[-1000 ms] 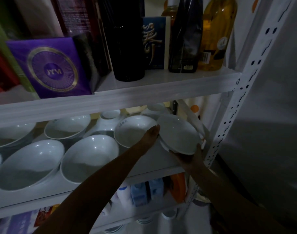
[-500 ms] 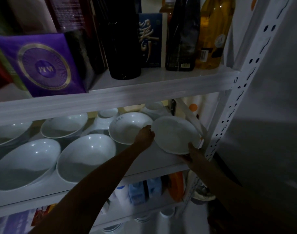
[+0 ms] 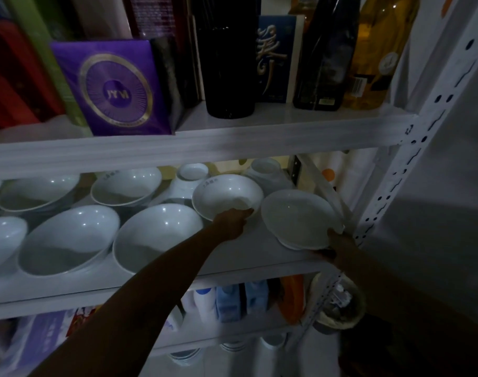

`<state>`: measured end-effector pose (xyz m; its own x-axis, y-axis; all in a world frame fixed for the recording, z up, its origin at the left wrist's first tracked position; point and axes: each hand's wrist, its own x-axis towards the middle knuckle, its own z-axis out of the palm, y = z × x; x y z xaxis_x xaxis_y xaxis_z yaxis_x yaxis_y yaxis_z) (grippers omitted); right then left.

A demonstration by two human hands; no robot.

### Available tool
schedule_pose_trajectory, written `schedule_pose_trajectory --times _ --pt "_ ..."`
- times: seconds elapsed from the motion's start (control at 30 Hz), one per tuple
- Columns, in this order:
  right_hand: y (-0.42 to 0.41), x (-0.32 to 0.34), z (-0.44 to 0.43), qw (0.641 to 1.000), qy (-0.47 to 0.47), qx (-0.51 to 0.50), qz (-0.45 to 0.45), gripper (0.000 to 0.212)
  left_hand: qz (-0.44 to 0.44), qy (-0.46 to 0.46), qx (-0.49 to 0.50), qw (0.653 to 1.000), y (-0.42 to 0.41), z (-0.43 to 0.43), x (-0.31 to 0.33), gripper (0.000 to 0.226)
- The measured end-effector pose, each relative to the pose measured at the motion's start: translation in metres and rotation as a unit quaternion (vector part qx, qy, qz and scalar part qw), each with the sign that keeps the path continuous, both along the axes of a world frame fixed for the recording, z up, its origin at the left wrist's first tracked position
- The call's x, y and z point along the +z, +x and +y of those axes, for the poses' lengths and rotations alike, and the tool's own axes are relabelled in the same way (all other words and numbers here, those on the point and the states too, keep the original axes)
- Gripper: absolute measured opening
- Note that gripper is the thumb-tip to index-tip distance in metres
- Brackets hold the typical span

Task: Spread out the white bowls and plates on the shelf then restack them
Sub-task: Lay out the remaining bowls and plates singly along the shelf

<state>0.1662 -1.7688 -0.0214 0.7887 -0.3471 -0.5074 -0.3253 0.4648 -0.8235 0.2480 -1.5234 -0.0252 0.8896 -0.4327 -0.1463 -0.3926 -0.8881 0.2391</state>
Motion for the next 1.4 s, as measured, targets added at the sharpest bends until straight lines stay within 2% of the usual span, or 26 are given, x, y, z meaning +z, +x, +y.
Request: schedule_pose_trajectory --times 0.1,0.2,0.23,0.3,0.37,0.43,0.5,0.53,0.6,0.63,0.7,0.77,0.97,1.07,1.2,1.3,1.4 --pt "-0.002 0.002 -0.01 0.992 -0.07 0.082 0.071 0.061 -0.001 -0.007 -0.001 1.0 0.002 0.001 0.002 0.052" --pt "-0.003 0.012 -0.021 0.955 -0.151 0.19 0.173 0.078 0.003 -0.031 -0.001 1.0 0.001 0.004 0.006 0.046" --pt "-0.004 0.019 -0.023 0.927 -0.208 0.235 0.207 0.081 0.002 -0.042 -0.004 0.999 0.001 0.006 0.006 0.045" --pt "-0.005 0.037 -0.022 0.824 -0.383 0.336 0.248 0.075 -0.006 -0.055 -0.005 0.998 0.002 0.012 0.006 0.044" --pt "-0.002 0.058 -0.015 0.73 -0.52 0.388 0.216 0.063 -0.014 -0.056 -0.004 0.998 0.004 0.019 0.006 0.045" --pt "0.007 0.078 0.0 0.666 -0.618 0.394 0.137 0.054 -0.022 -0.069 0.006 0.997 0.002 0.024 0.011 0.047" --pt "0.028 0.081 0.024 0.6 -0.715 0.357 0.033 0.051 -0.043 -0.084 0.021 0.995 0.003 0.031 0.016 0.049" --pt "0.039 0.079 0.039 0.583 -0.738 0.339 -0.014 0.05 -0.057 -0.077 0.023 0.995 0.002 0.035 0.019 0.05" --pt "0.058 0.065 0.069 0.571 -0.733 0.357 -0.097 0.054 -0.085 -0.055 0.015 0.995 0.005 0.046 0.019 0.056" --pt "0.064 0.057 0.085 0.547 -0.733 0.386 -0.118 0.06 -0.096 -0.042 0.013 0.994 0.007 0.052 0.017 0.062" --pt "0.076 0.041 0.109 0.466 -0.764 0.432 -0.116 0.071 -0.108 -0.003 0.034 0.994 0.009 0.065 0.017 0.074" --pt "0.085 0.031 0.131 0.423 -0.782 0.446 -0.103 0.075 -0.099 0.029 0.072 0.992 0.011 0.078 0.019 0.066" --pt "0.11 0.028 0.182 0.424 -0.779 0.439 -0.141 0.073 -0.1 0.042 0.138 0.985 0.029 0.111 0.02 0.057" --pt "0.124 0.027 0.196 0.424 -0.776 0.437 -0.165 0.068 -0.083 0.06 0.141 0.985 0.049 0.116 0.018 0.063" --pt "0.148 0.029 0.203 0.411 -0.784 0.439 -0.155 0.065 -0.073 0.081 0.147 0.983 0.077 0.112 0.02 0.07" --pt "0.171 0.027 0.2 0.404 -0.792 0.437 -0.135 0.065 -0.094 0.065 0.167 0.979 0.098 0.11 0.013 0.062" --pt "0.189 0.017 0.197 0.422 -0.778 0.45 -0.12 0.062 -0.073 0.048 0.201 0.976 0.116 0.107 0.001 0.048"
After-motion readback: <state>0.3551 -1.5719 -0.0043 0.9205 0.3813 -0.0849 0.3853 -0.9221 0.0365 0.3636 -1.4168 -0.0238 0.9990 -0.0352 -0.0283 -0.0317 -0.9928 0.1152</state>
